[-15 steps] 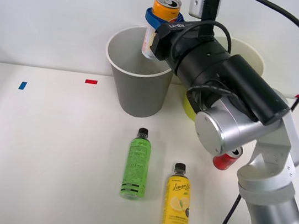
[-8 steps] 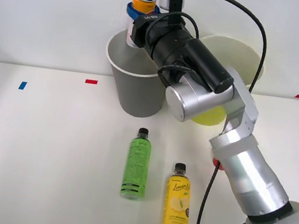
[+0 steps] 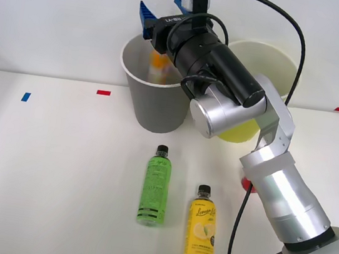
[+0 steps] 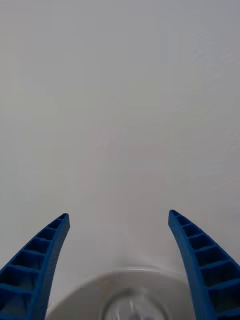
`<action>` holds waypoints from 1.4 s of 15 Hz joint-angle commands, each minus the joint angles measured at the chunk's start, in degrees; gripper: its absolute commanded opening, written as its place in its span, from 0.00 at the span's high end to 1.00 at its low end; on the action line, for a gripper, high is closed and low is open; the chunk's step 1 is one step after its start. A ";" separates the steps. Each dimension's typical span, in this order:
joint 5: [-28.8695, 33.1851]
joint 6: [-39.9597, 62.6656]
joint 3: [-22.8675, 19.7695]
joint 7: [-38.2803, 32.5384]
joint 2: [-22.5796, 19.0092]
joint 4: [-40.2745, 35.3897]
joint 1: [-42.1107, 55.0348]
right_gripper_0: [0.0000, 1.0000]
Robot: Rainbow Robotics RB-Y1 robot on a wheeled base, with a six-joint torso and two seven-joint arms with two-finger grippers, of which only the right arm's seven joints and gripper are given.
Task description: Put cans in the gray bin, plastic bottles in the light green bin
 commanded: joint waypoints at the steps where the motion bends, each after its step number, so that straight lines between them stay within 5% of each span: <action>1: 1.89 -3.09 0.25 0.52 -0.94 -1.81 2.88 0.00; 6: 12.70 -3.18 -0.72 0.61 -3.41 -19.66 19.93 0.00; 10: 12.70 -3.97 -1.95 0.35 -9.12 -36.53 38.04 0.00; 14: 11.82 -15.13 -4.50 -0.89 -11.93 -39.61 49.73 0.00; 21: 11.47 -31.92 -10.39 -0.89 -9.56 -39.61 71.53 0.00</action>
